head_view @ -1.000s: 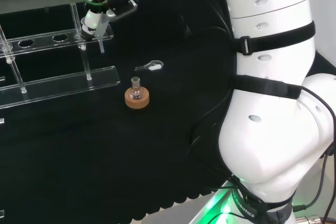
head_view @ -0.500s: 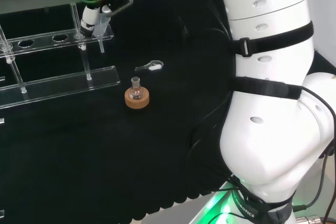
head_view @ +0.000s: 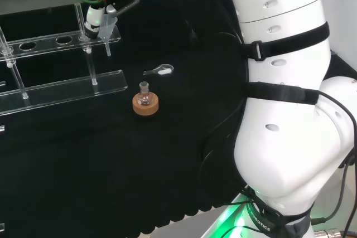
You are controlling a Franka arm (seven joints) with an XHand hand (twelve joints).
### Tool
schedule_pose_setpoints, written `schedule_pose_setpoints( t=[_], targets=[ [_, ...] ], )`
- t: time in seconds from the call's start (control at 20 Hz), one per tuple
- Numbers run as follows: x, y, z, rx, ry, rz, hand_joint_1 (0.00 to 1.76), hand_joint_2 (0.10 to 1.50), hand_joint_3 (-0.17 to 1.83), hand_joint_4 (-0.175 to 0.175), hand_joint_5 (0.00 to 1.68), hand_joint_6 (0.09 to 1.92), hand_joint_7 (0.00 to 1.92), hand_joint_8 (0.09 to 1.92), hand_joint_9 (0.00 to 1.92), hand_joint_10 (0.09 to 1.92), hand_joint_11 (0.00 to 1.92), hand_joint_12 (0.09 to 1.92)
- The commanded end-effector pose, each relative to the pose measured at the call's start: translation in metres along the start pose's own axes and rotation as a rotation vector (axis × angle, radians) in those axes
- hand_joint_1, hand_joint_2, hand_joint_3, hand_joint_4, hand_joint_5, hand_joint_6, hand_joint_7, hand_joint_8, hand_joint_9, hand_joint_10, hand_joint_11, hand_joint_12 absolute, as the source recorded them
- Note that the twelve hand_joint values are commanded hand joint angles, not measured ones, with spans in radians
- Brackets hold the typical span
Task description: Pick up the funnel from the transparent funnel stand.
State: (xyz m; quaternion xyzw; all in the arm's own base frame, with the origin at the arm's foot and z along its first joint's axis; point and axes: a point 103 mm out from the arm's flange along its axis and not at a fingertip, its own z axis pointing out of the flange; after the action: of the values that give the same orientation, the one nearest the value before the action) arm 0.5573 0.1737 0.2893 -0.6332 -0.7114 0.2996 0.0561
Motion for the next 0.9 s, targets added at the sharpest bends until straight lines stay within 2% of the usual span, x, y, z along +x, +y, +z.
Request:
schedule_pose_setpoints(
  t=[0.05, 0.3, 0.45, 0.65, 0.9],
  targets=[
    [0.003, 0.011, 0.009, 0.034, 0.008, -0.001, 0.52, 0.78, 0.17, -0.037, 0.08, 0.09, 0.0, 0.37, 0.1, 0.87, 0.23, 1.51],
    [0.003, 0.015, 0.014, 0.043, 0.019, -0.009, 0.5, 0.79, 0.2, -0.047, 0.14, 0.09, 0.0, 0.64, 0.34, 0.78, 0.27, 1.48],
    [0.004, 0.015, 0.014, 0.03, 0.013, -0.001, 0.49, 0.79, 0.21, -0.053, 0.18, 0.09, 0.06, 0.71, 0.42, 0.74, 0.29, 1.47],
    [0.004, 0.01, 0.01, -0.057, -0.012, 0.051, 0.5, 0.81, 0.23, -0.067, 0.32, 0.09, 0.25, 0.77, 0.52, 0.71, 0.32, 1.44],
    [0.002, -0.005, -0.005, -0.22, -0.088, 0.154, 0.58, 0.86, 0.3, -0.092, 0.59, 0.14, 0.66, 0.85, 0.94, 0.73, 0.54, 1.28]
  ],
)
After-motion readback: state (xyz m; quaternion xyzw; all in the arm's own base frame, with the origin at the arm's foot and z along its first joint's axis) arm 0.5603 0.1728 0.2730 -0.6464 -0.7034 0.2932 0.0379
